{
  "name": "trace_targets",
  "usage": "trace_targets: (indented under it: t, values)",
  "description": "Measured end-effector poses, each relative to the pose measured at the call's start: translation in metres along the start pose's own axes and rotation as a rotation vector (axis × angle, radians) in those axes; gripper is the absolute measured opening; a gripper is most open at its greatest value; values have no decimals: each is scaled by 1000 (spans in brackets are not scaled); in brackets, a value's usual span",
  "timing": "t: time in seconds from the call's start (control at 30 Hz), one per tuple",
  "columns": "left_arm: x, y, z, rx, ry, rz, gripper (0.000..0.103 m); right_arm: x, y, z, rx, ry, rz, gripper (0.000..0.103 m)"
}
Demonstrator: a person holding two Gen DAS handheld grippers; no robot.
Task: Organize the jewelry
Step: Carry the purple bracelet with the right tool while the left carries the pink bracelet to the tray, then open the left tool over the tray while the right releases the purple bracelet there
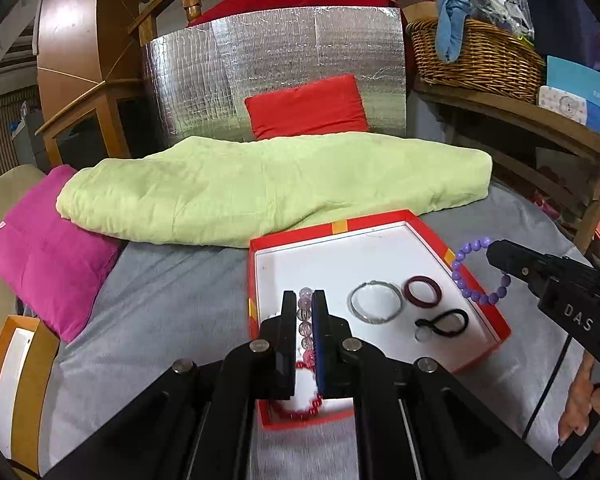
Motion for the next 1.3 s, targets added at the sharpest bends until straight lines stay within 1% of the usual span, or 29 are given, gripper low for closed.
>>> trace_targets:
  t: [0.27, 0.4, 0.53, 0.67, 0.8, 0.9, 1.0, 1.17, 1.3]
  values:
    - [-10, 30, -4, -12, 0, -20, 7, -10, 27, 9, 1, 21, -17, 10]
    - [-16, 47, -7, -11, 6, -33, 7, -17, 44, 15, -20, 54, -37, 10]
    - [-28, 71, -9, 9, 27, -52, 7, -26, 67, 24, -34, 94, -65, 10]
    - [-39, 96, -13, 49, 22, -91, 7, -30, 95, 33, -46, 127, -114, 10]
    - [-47, 121, -8, 102, 26, -120, 7, -33, 119, 38, -59, 149, -153, 10]
    - [-48, 133, -1, 124, 33, -132, 7, -31, 133, 42, -76, 170, -185, 10]
    - [-46, 147, 5, 112, 45, -157, 7, -28, 147, 46, -80, 194, -213, 10]
    - [-37, 166, 11, 89, 58, -203, 7, -27, 159, 42, -105, 208, -229, 11]
    - [-27, 177, 17, 94, 54, -249, 7, -25, 164, 43, -111, 225, -241, 11]
Point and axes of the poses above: each gripper's, at about its wrist camera, not at the fingertips, and y roughly the way its jaws point, z to its right, x to its underside, the point moved 9 cm from there along y, roughly the way its jaws point
